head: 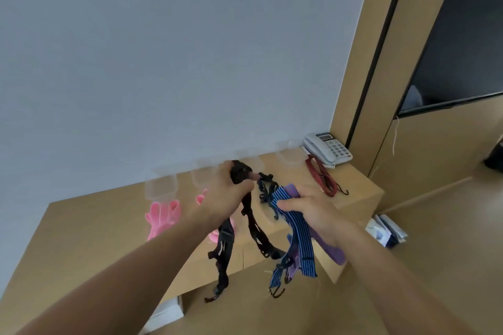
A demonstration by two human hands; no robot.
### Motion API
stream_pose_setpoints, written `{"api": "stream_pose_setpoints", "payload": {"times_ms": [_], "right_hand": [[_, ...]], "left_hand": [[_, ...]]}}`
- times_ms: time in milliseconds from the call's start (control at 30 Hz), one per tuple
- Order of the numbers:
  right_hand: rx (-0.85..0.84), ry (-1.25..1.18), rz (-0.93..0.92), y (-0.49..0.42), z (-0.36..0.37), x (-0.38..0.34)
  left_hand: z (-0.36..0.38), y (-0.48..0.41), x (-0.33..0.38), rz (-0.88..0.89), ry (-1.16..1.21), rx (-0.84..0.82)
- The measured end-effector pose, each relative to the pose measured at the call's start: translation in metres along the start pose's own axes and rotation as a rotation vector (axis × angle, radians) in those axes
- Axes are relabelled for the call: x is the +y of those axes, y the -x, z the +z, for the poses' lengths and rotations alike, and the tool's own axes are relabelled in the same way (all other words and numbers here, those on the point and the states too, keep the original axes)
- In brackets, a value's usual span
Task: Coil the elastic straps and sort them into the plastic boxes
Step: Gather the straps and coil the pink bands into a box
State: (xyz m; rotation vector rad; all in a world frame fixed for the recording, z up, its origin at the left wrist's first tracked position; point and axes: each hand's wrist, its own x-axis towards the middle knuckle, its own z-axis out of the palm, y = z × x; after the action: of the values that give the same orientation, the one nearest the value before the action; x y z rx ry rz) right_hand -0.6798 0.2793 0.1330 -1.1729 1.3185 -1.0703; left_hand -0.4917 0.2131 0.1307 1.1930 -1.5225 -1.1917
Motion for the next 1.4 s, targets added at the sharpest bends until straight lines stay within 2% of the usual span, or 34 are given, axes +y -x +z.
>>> {"api": "stream_pose_setpoints", "payload": {"times_ms": [100,167,267,367,500,600,667,767,967,1100,1233,1300,1400], "right_hand": [[-0.082,0.018,0.024,-0.013,-0.017,-0.006],[-0.099,0.002,0.019,-0.021,-0.032,-0.014],[-0.145,-0.035,-0.005,-0.030,-0.052,-0.018],[-0.176,-0.091,-0.020,-0.037,-0.072,-0.018],[-0.270,-0.082,-0.013,-0.037,-0.091,-0.008],[-0.098,-0.002,-0.125,-0.041,-0.097,-0.007],[0.017,0.018,-0.210,-0.046,-0.104,-0.016],[0.096,0.019,-0.277,-0.056,-0.118,-0.031],[0.331,0.020,-0.337,-0.091,-0.151,-0.033],[0.383,0.206,-0.409,-0.105,-0.172,-0.029],[0.366,0.269,-0.481,-0.116,-0.198,-0.023],[0.331,0.294,-0.469,-0.121,-0.210,-0.018],[0.407,0.266,-0.555,-0.125,-0.224,-0.013]], "left_hand": [[0.023,-0.008,0.005,0.100,0.061,-0.383],[0.035,-0.022,0.006,0.142,-0.069,-0.487],[0.052,-0.049,0.012,0.223,-0.172,-0.465],[0.071,-0.081,0.026,0.281,-0.090,-0.448],[0.096,-0.118,0.045,0.265,-0.003,-0.347],[0.108,-0.140,0.049,0.269,-0.004,-0.318],[0.115,-0.148,0.047,0.218,0.007,-0.387],[0.129,-0.146,0.042,0.090,0.163,-0.522],[0.158,-0.153,0.045,0.032,0.362,-0.594],[0.179,-0.159,0.053,0.043,0.415,-0.527],[0.206,-0.160,0.064,0.106,0.359,-0.496],[0.219,-0.160,0.067,0.070,0.373,-0.467],[0.237,-0.159,0.069,-0.011,0.428,-0.376]]}}
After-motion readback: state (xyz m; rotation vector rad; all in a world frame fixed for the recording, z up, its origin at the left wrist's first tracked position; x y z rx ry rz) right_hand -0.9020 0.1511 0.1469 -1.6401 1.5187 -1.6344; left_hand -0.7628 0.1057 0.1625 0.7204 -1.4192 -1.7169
